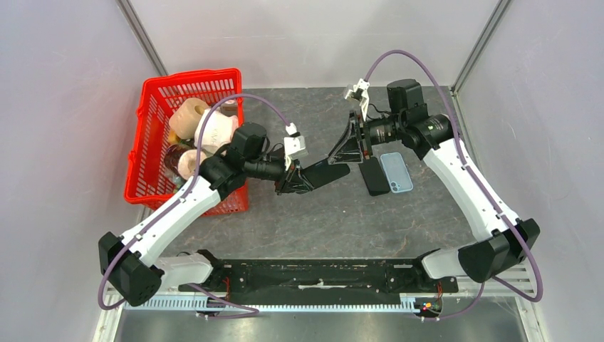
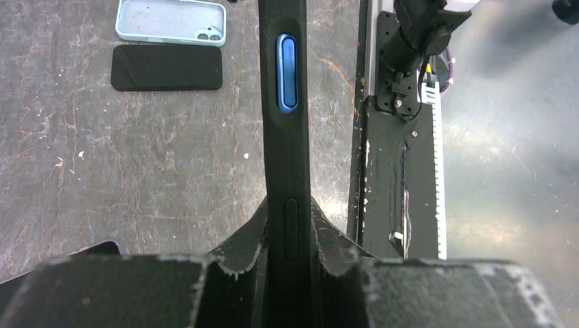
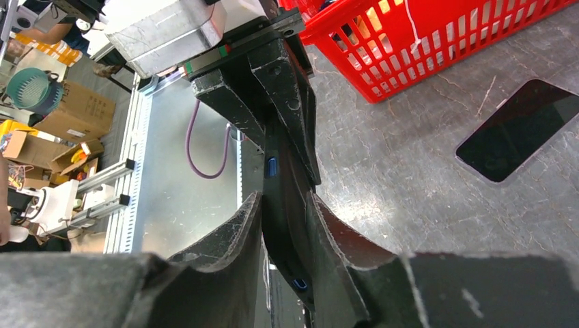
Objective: Take the phone out of the phone case
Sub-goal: Remove the phone case from the phone.
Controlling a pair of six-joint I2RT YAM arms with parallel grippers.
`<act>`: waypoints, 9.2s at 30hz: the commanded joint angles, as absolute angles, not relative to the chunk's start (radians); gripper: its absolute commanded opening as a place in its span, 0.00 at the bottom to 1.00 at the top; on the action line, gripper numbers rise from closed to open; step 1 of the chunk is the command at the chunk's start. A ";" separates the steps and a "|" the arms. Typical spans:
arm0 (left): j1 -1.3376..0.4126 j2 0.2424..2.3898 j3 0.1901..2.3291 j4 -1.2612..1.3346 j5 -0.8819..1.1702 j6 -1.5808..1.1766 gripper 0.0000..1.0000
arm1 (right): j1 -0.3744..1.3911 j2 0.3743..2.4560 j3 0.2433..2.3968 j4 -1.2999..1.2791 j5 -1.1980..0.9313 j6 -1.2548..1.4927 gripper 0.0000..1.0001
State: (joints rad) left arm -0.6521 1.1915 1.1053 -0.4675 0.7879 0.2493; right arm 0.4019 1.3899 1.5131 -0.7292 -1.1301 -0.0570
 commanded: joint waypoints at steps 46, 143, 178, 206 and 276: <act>-0.985 1.294 1.261 -0.558 0.180 0.685 0.02 | 0.411 1.551 1.216 0.272 -1.483 0.836 0.00; -0.471 1.094 1.134 -0.420 1.155 0.141 0.02 | 0.555 1.395 1.683 -1.027 -0.934 -0.423 0.60; -0.493 1.122 1.084 -0.377 1.356 0.239 0.02 | 0.577 1.425 1.732 -1.211 -1.144 -0.634 0.00; -0.730 1.288 1.318 -1.015 1.317 0.937 0.02 | 0.676 1.477 1.836 -1.480 -1.210 -1.032 0.00; -0.639 1.196 1.217 -0.800 1.185 0.721 0.02 | 0.616 1.368 1.735 -1.423 -1.038 -0.906 0.00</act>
